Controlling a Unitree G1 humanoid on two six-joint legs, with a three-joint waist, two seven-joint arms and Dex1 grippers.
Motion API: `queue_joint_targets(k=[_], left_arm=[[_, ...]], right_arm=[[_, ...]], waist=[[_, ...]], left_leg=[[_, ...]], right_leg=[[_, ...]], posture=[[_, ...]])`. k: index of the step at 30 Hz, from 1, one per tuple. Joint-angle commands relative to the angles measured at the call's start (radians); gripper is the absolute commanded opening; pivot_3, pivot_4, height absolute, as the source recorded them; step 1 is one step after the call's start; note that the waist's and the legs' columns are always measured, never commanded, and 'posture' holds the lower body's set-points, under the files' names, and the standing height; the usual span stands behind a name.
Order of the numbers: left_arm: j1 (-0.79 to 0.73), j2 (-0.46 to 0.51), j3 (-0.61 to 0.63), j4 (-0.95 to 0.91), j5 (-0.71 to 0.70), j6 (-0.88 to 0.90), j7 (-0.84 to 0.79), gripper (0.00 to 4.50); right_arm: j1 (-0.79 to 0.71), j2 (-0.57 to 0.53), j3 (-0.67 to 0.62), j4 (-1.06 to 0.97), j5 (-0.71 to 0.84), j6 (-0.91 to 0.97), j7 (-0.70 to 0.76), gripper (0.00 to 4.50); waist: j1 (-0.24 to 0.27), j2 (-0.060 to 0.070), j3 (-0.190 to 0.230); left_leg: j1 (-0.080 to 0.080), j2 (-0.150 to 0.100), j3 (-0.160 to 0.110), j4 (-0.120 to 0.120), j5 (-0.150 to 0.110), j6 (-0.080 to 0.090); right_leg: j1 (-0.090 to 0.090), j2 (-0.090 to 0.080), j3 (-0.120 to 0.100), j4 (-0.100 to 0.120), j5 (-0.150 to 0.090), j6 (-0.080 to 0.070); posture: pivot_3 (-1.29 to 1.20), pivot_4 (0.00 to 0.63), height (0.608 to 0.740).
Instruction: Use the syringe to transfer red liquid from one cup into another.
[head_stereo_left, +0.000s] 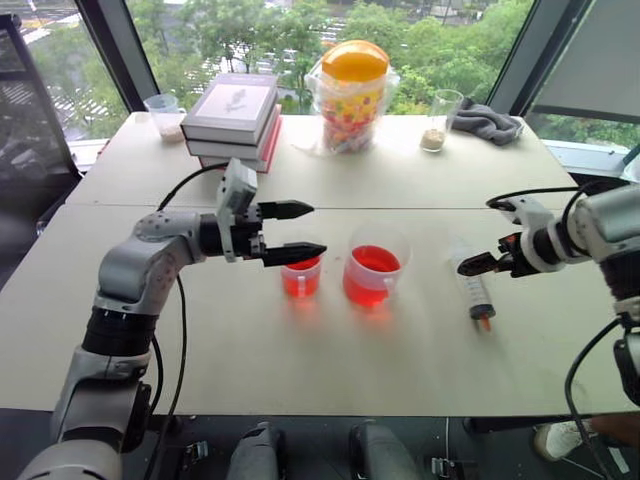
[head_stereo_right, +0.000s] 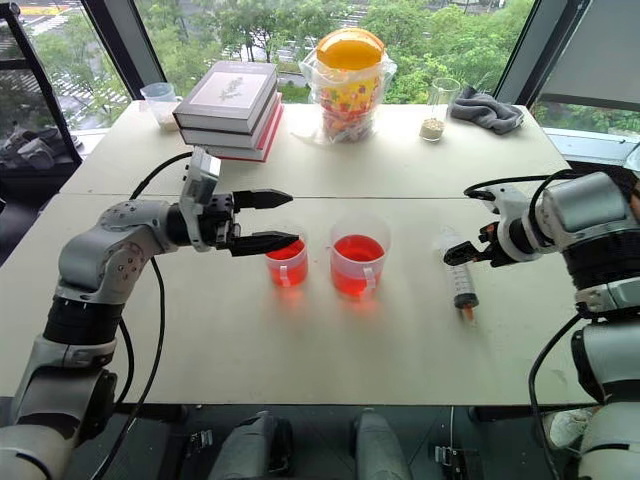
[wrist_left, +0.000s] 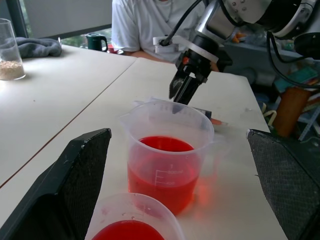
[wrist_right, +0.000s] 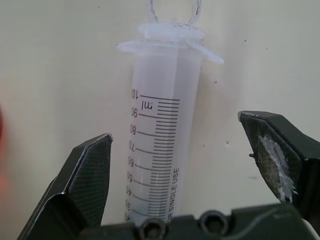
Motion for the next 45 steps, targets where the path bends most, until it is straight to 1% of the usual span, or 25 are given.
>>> queue_joint_targets(k=[1,5,9,10,12,13,15,16,17,21,23,25,27,29,30,31,33,34,35,37,39,41,42,45], left_arm=[[0.008,0.002,0.02,-0.044,-0.005,-0.021,0.016,4.5],[0.016,0.002,0.022,-0.051,-0.007,-0.024,0.028,4.5],[0.025,0.001,0.031,-0.06,-0.015,-0.023,0.043,4.5],[0.027,0.001,0.033,-0.063,-0.018,-0.022,0.047,4.5],[0.03,0.003,0.035,-0.067,-0.019,-0.021,0.051,4.5],[0.032,0.005,0.035,-0.069,-0.019,-0.022,0.053,4.5],[0.034,0.007,0.038,-0.072,-0.02,-0.023,0.056,4.5],[0.035,0.008,0.039,-0.073,-0.022,-0.023,0.057,4.5],[0.036,0.008,0.04,-0.074,-0.023,-0.023,0.058,4.5],[0.031,0.005,0.037,-0.072,-0.025,-0.025,0.061,4.5],[0.024,0.007,0.033,-0.068,-0.024,-0.024,0.056,4.5],[0.011,0.011,0.032,-0.056,-0.023,-0.023,0.048,4.5],[-0.005,0.015,0.029,-0.043,-0.023,-0.02,0.037,4.5],[-0.02,0.019,0.024,-0.027,-0.02,-0.02,0.023,4.5],[-0.028,0.02,0.021,-0.019,-0.019,-0.02,0.017,4.5],[-0.042,0.021,0.015,-0.006,-0.015,-0.022,0.009,4.5],[-0.075,0.021,0.004,0.027,-0.006,-0.026,-0.012,4.5],[-0.085,0.021,0.002,0.039,-0.003,-0.028,-0.02,4.5],[-0.098,0.022,-0.002,0.053,-0.001,-0.03,-0.029,4.5],[-0.118,0.023,-0.007,0.074,0.006,-0.034,-0.046,4.5],[-0.135,0.022,-0.012,0.088,0.012,-0.035,-0.062,4.5],[-0.15,0.021,-0.015,0.099,0.018,-0.035,-0.076,4.5],[-0.154,0.021,-0.015,0.103,0.02,-0.036,-0.081,4.5],[-0.17,0.026,-0.019,0.111,0.021,-0.031,-0.098,4.5]], right_arm=[[-0.056,0.036,0.023,0.103,-0.078,-0.075,0.049,4.44],[-0.095,0.101,0.059,0.228,-0.164,-0.155,0.096,4.44],[-0.134,0.165,0.061,0.331,-0.23,-0.202,0.131,4.44],[-0.14,0.176,0.066,0.346,-0.249,-0.216,0.142,4.22],[-0.15,0.195,0.072,0.365,-0.279,-0.229,0.168,3.55],[-0.152,0.202,0.076,0.37,-0.294,-0.234,0.181,3.08],[-0.153,0.213,0.08,0.374,-0.318,-0.238,0.205,1.99],[-0.151,0.216,0.082,0.368,-0.327,-0.236,0.217,1.55],[-0.15,0.219,0.081,0.361,-0.334,-0.23,0.229,1.41],[-0.153,0.207,0.051,0.305,-0.351,-0.189,0.241,1.41],[-0.161,0.183,-0.004,0.235,-0.335,-0.146,0.221,1.41],[-0.146,0.145,-0.081,0.092,-0.326,-0.127,0.174,1.41],[-0.134,0.124,-0.197,-0.082,-0.282,-0.062,0.141,1.41],[-0.093,0.136,-0.344,-0.289,-0.221,-0.071,0.108,1.41],[-0.073,0.145,-0.397,-0.375,-0.196,-0.079,0.095,1.41],[-0.066,0.179,-0.477,-0.475,-0.161,-0.076,0.07,1.41],[-0.05,0.3,-0.637,-0.642,-0.101,-0.165,-0.025,1.41],[-0.043,0.343,-0.681,-0.691,-0.087,-0.196,-0.063,1.41],[-0.035,0.422,-0.744,-0.751,-0.05,-0.226,-0.112,1.41],[-0.007,0.542,-0.823,-0.852,0.025,-0.233,-0.176,1.41],[0.067,0.631,-0.837,-0.94,0.065,-0.286,-0.223,1.41],[0.169,0.678,-0.801,-1.0,0.071,-0.367,-0.242,1.41],[0.201,0.689,-0.788,-1.014,0.075,-0.394,-0.252,1.41],[0.364,0.757,-0.723,-1.047,0.063,-0.531,-0.277,1.41]], waist=[[0.0,0.0,0.0],[-0.003,0.0,0.0],[-0.005,0.0,0.0],[-0.005,0.0,0.0],[-0.006,0.0,0.0],[-0.005,0.0,0.0],[-0.006,0.0,0.0],[-0.007,0.0,0.0],[-0.008,0.0,0.0],[-0.008,0.0,0.0],[-0.007,0.001,0.0],[-0.003,0.001,0.0],[0.001,0.001,0.0],[0.004,0.001,0.0],[0.004,0.001,0.0],[0.004,0.001,0.0],[0.0,0.001,0.0],[-0.001,0.001,0.0],[-0.001,0.001,0.0],[0.001,0.001,0.0],[0.004,0.001,0.0],[0.008,0.001,0.0],[0.007,0.001,0.0],[0.002,0.001,0.0]], left_leg=[[0.0,0.0,0.0,0.0,0.0,0.0],[0.0,0.0,0.0,0.0,0.0,0.0],[0.001,0.0,0.0,0.0,0.0,-0.001],[0.001,0.0,0.0,0.0,0.0,-0.001],[0.002,0.0,0.0,0.001,0.001,-0.001],[0.002,0.0,0.0,0.001,0.001,-0.001],[0.003,0.0,0.0,0.0,0.001,-0.001],[0.003,0.001,0.0,0.0,0.001,-0.001],[0.003,0.001,0.0,0.0,0.001,-0.001],[0.005,0.001,0.0,0.0,0.001,-0.001],[0.005,0.001,0.0,0.0,0.001,-0.002],[0.005,0.001,0.0,0.0,0.001,-0.002],[0.004,0.001,0.0,-0.001,0.001,-0.002],[0.003,0.001,0.0,-0.001,0.001,-0.002],[0.003,0.001,0.0,-0.001,0.001,-0.002],[0.002,0.001,0.0,-0.001,0.001,-0.002],[0.002,0.001,-0.001,-0.001,0.001,-0.002],[0.002,0.001,-0.001,-0.001,0.001,-0.002],[0.003,0.001,-0.001,-0.001,0.001,-0.002],[0.003,0.001,-0.002,-0.001,0.001,-0.003],[0.003,0.001,-0.003,-0.001,0.002,-0.003],[0.003,0.001,-0.003,0.0,0.002,-0.003],[0.003,0.001,-0.003,0.0,0.002,-0.003],[0.002,-0.001,-0.002,0.001,0.002,-0.003]], right_leg=[[0.0,0.0,0.0,0.0,0.0,0.0],[0.0,0.0,0.0,0.001,0.0,0.0],[0.001,0.0,0.0,0.001,0.0,0.0],[0.001,0.0,0.0,0.001,0.0,0.0],[0.002,0.0,0.0,0.001,0.0,0.0],[0.002,0.0,0.0,0.002,0.0,0.0],[0.002,0.001,0.0,0.003,0.0,0.0],[0.002,0.001,0.0,0.003,0.0,0.0],[0.002,0.001,0.0,0.003,0.0,0.0],[0.002,0.001,0.0,0.004,0.0,0.0],[0.002,0.001,0.0,0.004,0.0,0.0],[0.002,0.001,0.0,0.004,0.0,0.0],[0.001,0.001,0.0,0.004,0.0,0.0],[0.0,0.001,0.0,0.004,0.0,0.0],[0.001,0.001,-0.001,0.003,0.0,0.0],[0.001,0.001,-0.001,0.003,0.0,0.0],[0.001,0.001,-0.002,0.003,0.0,0.0],[0.001,0.001,-0.002,0.003,0.0,0.001],[0.001,0.001,-0.002,0.004,0.0,0.001],[0.001,0.002,-0.003,0.004,0.0,0.001],[0.002,0.001,-0.004,0.004,0.0,0.001],[0.003,0.001,-0.005,0.004,0.0,0.001],[0.004,0.0,-0.005,0.003,0.0,0.001],[0.004,-0.001,-0.004,0.003,0.0,0.001]], posture=[[0.0,0.15,0.74],[0.0,0.15,0.74],[0.0,0.15,0.74],[0.0,0.15,0.74],[0.0,0.15,0.74],[0.0,0.15,0.74],[0.0,0.15,0.74],[0.0,0.15,0.74],[0.0,0.15,0.74],[0.0,0.15,0.74],[0.0,0.15,0.74],[0.0,0.15,0.74],[0.0,0.15,0.74],[0.0,0.15,0.74],[0.0,0.15,0.74],[0.0,0.15,0.74],[0.0,0.15,0.74],[0.0,0.15,0.74],[0.0,0.15,0.74],[0.0,0.15,0.74],[0.0,0.15,0.74],[0.0,0.15,0.74],[0.0,0.15,0.74],[0.0,0.15,0.74]])
